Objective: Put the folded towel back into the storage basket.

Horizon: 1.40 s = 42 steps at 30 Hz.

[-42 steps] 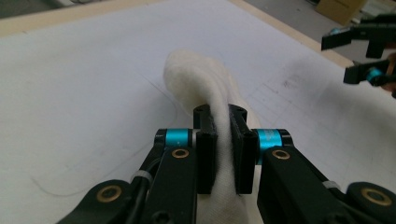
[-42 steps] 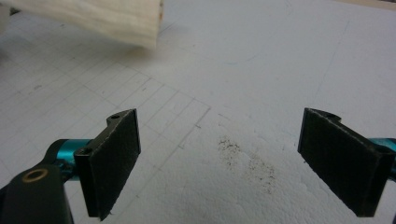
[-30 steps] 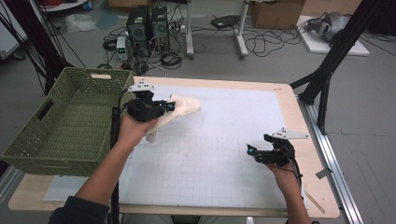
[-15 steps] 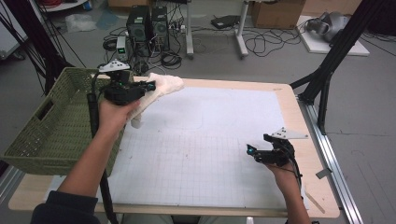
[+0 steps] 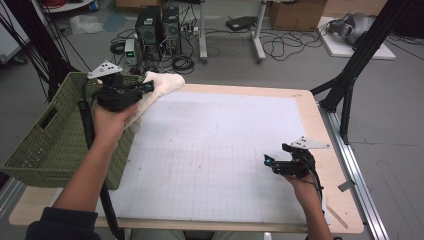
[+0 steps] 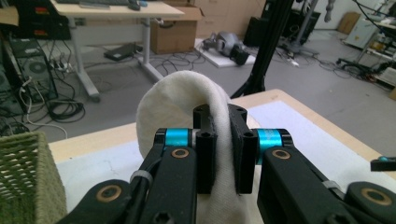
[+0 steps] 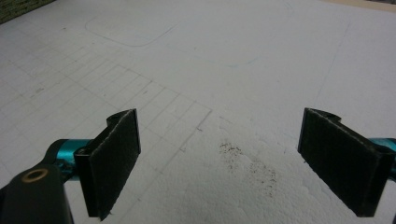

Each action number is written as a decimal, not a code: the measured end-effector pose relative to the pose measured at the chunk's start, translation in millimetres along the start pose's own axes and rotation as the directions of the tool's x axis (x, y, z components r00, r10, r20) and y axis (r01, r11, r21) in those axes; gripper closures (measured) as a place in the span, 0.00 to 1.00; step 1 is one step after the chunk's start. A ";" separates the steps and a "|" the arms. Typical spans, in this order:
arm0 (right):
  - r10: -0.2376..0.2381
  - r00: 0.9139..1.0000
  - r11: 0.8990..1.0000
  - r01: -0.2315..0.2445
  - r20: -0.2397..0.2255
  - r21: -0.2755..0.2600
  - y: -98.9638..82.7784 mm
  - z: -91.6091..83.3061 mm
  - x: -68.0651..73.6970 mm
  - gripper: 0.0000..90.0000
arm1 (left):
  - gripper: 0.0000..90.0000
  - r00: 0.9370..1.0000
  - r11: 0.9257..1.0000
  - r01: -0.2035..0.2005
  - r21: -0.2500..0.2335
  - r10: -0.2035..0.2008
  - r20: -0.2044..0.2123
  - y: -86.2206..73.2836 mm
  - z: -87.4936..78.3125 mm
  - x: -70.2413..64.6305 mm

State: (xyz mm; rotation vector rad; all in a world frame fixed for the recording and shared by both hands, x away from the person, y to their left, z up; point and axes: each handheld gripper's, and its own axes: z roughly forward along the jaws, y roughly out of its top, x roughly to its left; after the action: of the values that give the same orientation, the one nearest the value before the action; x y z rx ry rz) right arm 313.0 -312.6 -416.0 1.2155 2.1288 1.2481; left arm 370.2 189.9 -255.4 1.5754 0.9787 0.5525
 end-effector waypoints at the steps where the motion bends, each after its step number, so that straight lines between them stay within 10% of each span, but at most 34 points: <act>1: 0.000 1.000 1.000 0.000 0.000 0.001 0.0 0.0 0.1 0.14 | 0.92 1.000 1.000 0.003 -0.006 -0.003 -0.005 -0.3 -1.4 1.1; 42: -0.008 1.000 1.000 0.008 0.007 -0.026 1.4 -1.3 2.2 0.14 | 0.92 0.980 0.990 0.050 -0.135 -0.075 -0.186 -13.8 -68.9 70.3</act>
State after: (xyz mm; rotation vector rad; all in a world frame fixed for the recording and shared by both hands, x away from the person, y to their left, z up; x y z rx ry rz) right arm 311.6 -311.2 -413.9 1.1976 2.1045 1.2627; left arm 350.1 287.0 -262.7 1.3899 1.1098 0.7187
